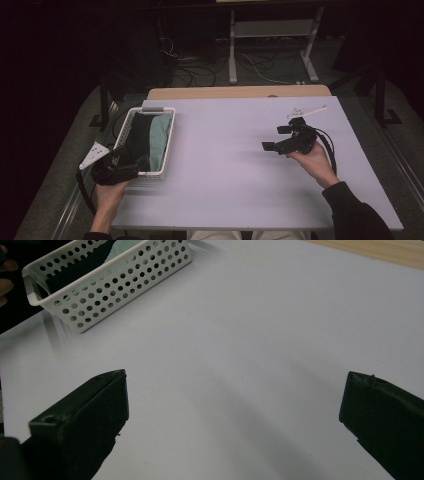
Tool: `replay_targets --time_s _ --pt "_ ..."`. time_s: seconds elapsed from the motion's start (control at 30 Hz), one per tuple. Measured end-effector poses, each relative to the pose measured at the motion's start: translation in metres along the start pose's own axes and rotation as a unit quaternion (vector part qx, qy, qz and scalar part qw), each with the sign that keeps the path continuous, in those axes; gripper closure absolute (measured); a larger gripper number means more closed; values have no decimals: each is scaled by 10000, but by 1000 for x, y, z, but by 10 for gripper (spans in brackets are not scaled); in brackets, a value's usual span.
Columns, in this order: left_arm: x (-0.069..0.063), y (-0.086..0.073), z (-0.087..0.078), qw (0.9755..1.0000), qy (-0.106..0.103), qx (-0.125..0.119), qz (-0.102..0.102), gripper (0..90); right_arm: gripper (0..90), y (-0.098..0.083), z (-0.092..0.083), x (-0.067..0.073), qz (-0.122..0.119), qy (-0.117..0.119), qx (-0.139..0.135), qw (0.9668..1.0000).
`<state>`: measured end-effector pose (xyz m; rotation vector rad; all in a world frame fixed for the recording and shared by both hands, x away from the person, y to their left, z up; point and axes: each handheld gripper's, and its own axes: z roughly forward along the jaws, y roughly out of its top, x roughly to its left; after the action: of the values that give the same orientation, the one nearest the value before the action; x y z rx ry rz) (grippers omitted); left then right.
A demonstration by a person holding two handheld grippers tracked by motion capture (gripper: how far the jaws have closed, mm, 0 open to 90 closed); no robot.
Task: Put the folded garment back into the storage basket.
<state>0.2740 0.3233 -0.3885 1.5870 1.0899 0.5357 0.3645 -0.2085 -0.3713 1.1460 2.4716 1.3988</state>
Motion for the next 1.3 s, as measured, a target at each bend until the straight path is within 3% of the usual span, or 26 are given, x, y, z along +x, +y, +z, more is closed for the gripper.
replay_targets --time_s 0.5,0.8,1.3 --pt "1 -2 1 10000 34 8 -68 0 0 -31 -30 -17 239 -198 -117 9995" --pt "1 -3 1 9999 36 17 -96 0 0 -60 -46 -25 439 -304 -155 9985" --pt "1 -3 0 9999 51 -3 -129 0 0 -100 -64 -23 386 -482 -221 9978"
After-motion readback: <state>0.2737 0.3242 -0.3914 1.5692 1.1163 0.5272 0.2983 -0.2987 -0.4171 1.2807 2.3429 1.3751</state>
